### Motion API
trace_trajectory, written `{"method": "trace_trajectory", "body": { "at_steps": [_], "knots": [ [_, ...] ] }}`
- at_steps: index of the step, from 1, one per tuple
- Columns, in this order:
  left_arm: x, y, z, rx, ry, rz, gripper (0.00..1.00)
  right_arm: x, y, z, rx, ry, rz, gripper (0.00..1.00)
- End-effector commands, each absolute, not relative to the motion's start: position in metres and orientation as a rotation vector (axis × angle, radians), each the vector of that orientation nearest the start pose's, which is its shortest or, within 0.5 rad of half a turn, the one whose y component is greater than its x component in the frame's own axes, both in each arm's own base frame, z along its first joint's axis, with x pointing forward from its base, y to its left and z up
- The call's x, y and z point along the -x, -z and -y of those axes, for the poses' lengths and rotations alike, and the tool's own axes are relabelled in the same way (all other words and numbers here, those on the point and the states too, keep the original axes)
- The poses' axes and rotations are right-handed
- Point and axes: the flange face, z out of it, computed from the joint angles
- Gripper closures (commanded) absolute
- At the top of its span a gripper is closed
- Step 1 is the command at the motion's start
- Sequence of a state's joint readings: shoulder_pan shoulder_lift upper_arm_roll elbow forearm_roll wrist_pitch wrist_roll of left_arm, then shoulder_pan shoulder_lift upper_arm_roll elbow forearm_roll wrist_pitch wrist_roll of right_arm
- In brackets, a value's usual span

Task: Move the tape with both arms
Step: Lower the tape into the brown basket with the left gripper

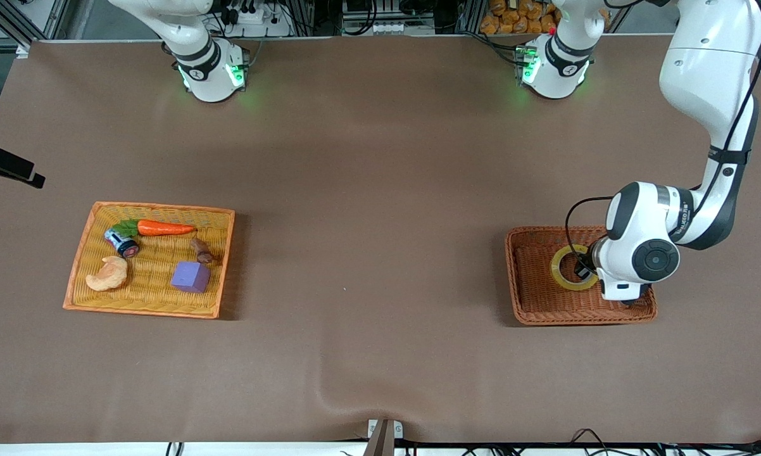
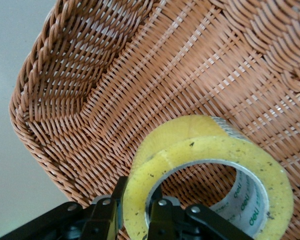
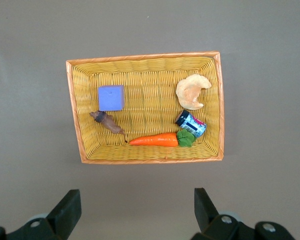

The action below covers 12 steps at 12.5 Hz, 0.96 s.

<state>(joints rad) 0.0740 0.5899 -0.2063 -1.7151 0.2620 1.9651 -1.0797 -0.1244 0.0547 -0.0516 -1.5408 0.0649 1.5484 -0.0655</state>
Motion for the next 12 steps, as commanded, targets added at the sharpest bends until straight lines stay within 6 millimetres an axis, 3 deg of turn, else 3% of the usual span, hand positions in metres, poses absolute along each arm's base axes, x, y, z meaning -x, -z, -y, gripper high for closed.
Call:
{"method": "trace_trajectory", "body": {
  "at_steps": [1, 4, 7, 9, 12],
  "knots": [
    [-0.630, -0.223, 0.061, 2.580, -0.259, 1.155, 0.99, -0.563, -0.610, 0.096, 3.046, -0.058, -0.185, 0.00],
    [-0.627, -0.202, 0.070, 2.513, -0.215, 1.150, 0.98, -0.563, -0.611, 0.098, 3.045, -0.051, -0.190, 0.00],
    [-0.628, -0.203, 0.069, 2.511, -0.211, 1.159, 0.93, -0.563, -0.611, 0.097, 3.041, -0.047, -0.190, 0.00],
    [-0.628, -0.203, 0.069, 2.513, -0.212, 1.156, 0.75, -0.563, -0.612, 0.099, 3.041, -0.043, -0.195, 0.00],
    [-0.628, -0.203, 0.069, 2.512, -0.211, 1.157, 0.29, -0.562, -0.613, 0.102, 3.039, -0.040, -0.204, 0.00]
  ]
}}
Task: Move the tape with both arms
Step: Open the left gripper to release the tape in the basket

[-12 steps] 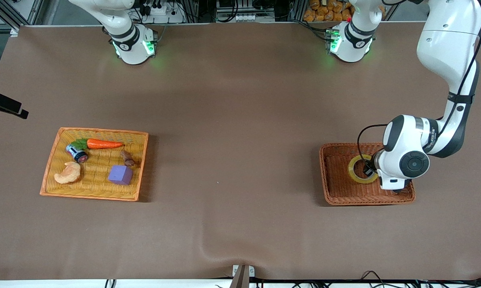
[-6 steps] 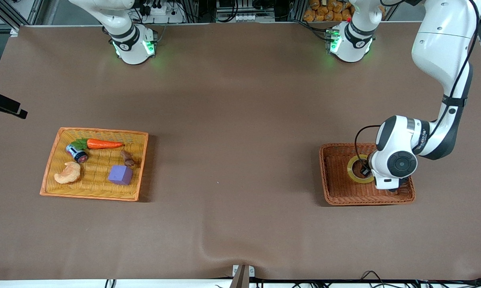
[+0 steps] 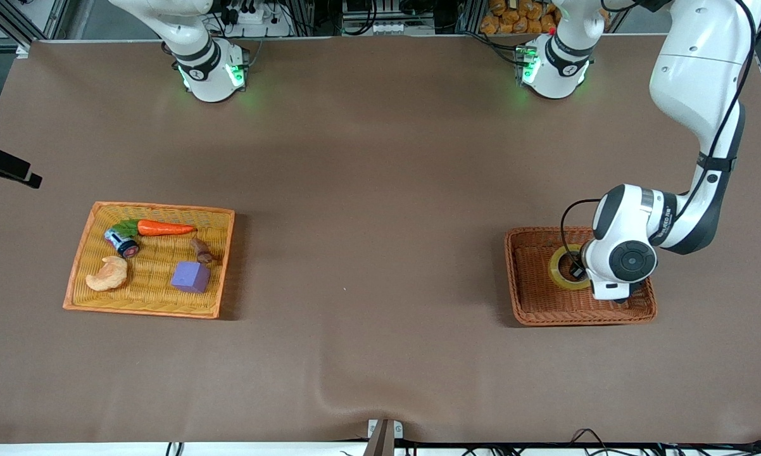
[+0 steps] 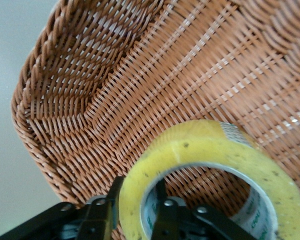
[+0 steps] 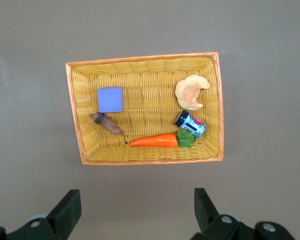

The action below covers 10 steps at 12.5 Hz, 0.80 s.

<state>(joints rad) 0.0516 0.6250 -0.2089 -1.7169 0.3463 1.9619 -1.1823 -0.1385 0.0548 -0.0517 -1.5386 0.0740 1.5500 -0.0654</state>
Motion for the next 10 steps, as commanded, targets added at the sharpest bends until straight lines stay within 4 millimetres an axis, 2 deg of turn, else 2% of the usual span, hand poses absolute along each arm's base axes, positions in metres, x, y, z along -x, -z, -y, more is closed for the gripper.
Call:
{"method": "trace_trajectory", "body": {
  "at_steps": [1, 4, 7, 10],
  "knots": [
    [-0.628, -0.203, 0.069, 2.511, -0.211, 1.159, 0.17, -0.562, -0.613, 0.102, 3.039, -0.040, -0.204, 0.00],
    [-0.629, -0.205, 0.069, 2.512, -0.207, 1.161, 0.00, -0.562, -0.613, 0.102, 3.039, -0.037, -0.204, 0.00],
    [-0.633, -0.215, 0.068, 2.506, -0.182, 1.200, 0.00, -0.562, -0.613, 0.102, 3.039, -0.037, -0.204, 0.00],
    [-0.644, -0.242, 0.065, 2.522, -0.138, 1.273, 0.00, -0.562, -0.613, 0.102, 3.039, -0.037, -0.206, 0.00]
  ]
}}
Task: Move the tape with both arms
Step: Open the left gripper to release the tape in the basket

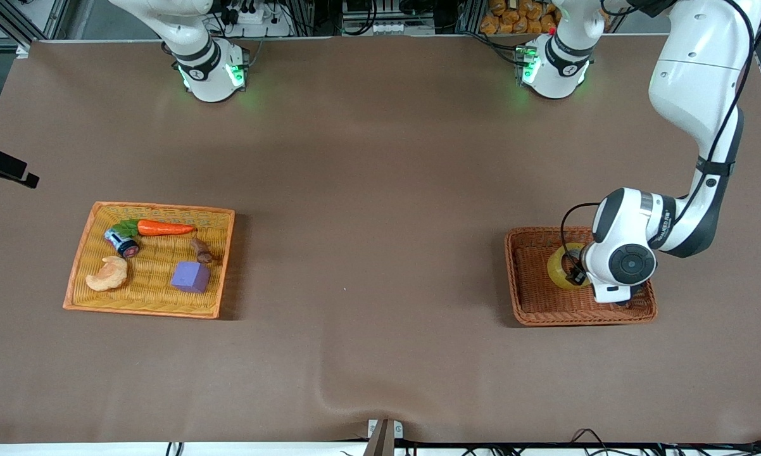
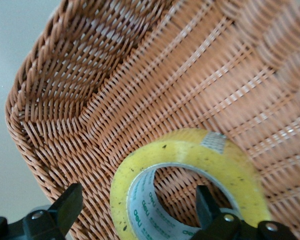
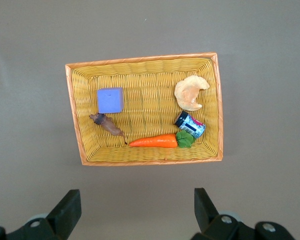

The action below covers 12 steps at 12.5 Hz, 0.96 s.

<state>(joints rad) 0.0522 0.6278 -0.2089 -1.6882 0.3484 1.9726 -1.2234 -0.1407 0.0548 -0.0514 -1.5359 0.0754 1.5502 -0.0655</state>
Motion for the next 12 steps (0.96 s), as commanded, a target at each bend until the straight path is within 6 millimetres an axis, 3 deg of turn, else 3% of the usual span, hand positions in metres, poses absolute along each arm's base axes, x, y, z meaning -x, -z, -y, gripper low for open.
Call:
{"method": "trace_trajectory", "body": {
  "at_steps": [1, 5, 10, 12],
  "knots": [
    [-0.649, -0.261, 0.064, 2.535, -0.127, 1.345, 0.00, -0.562, -0.613, 0.102, 3.039, -0.037, -0.206, 0.00],
    [-0.660, -0.357, 0.051, 2.641, -0.011, 1.650, 0.00, -0.562, -0.614, 0.102, 3.032, -0.036, -0.203, 0.00],
    [-0.644, -0.462, 0.061, 2.683, 0.132, 1.813, 0.00, -0.562, -0.613, 0.102, 3.031, -0.038, -0.205, 0.00],
    [-0.628, -0.502, 0.060, 2.703, 0.164, 1.771, 0.00, -0.562, -0.613, 0.102, 3.031, -0.038, -0.203, 0.00]
  ]
}}
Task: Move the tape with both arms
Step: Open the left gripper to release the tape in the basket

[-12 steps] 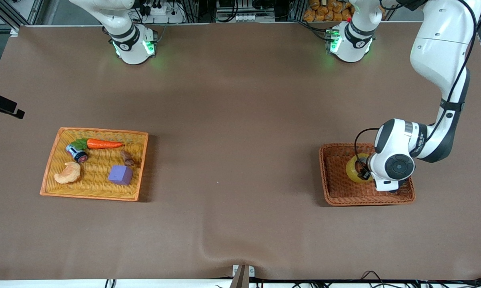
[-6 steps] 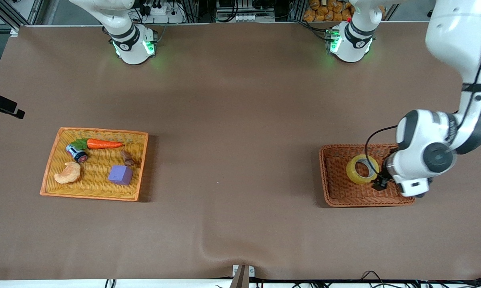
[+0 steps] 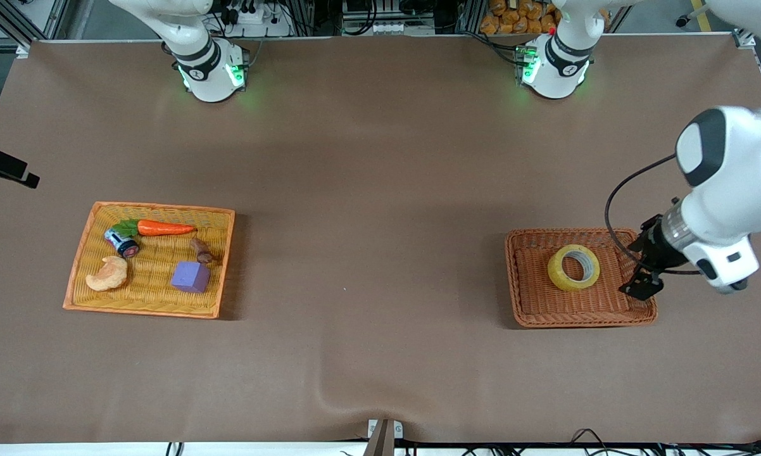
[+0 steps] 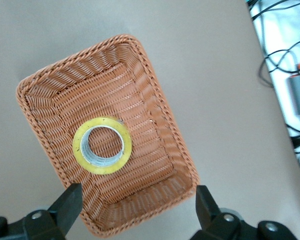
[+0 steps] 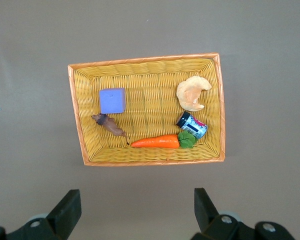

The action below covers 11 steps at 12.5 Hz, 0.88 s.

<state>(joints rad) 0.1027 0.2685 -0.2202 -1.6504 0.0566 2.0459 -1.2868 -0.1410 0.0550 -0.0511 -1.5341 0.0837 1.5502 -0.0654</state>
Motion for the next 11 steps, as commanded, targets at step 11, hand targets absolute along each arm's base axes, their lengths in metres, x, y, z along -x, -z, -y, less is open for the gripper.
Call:
{"method": "trace_trajectory", "body": {
  "at_steps": [11],
  "knots": [
    [-0.543, -0.603, 0.078, 3.088, 0.046, 0.612, 0.00, -0.561, -0.616, 0.102, 3.032, -0.029, -0.203, 0.00]
  ]
}}
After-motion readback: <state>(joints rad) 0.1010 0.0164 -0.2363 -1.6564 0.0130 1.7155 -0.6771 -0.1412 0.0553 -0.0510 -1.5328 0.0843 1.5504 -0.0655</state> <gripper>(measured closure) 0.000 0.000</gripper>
